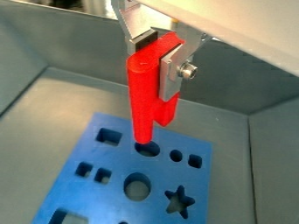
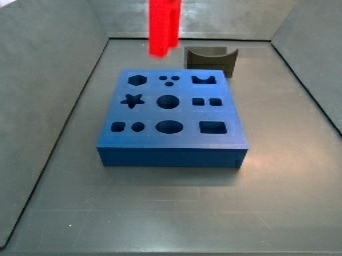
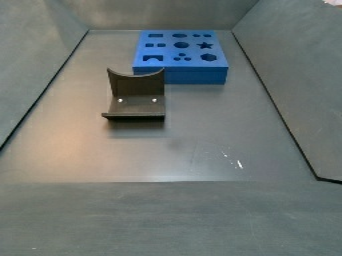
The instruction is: Insert the square-circle object.
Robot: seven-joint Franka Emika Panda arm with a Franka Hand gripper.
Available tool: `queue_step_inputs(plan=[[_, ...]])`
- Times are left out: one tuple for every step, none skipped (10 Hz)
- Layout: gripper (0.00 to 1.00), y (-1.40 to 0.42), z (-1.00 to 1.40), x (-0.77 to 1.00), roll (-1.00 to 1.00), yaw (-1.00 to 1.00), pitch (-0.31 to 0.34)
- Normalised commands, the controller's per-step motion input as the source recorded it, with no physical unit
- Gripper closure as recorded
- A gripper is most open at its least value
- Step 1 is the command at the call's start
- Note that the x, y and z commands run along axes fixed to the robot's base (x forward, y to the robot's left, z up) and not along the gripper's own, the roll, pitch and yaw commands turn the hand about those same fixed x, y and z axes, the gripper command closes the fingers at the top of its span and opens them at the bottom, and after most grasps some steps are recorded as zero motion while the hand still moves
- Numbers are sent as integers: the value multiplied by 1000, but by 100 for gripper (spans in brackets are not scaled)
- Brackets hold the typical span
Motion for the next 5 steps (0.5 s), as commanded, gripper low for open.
queue_step_inputs(plan=[[100, -294, -560, -440, -10, -563, -81], [100, -289, -677, -666, -26, -400, -90], [100, -166, -660, -583, -21, -546, -91], [100, -9, -611, -411, 0, -763, -70], [100, 0, -583, -257, 0, -966, -57]])
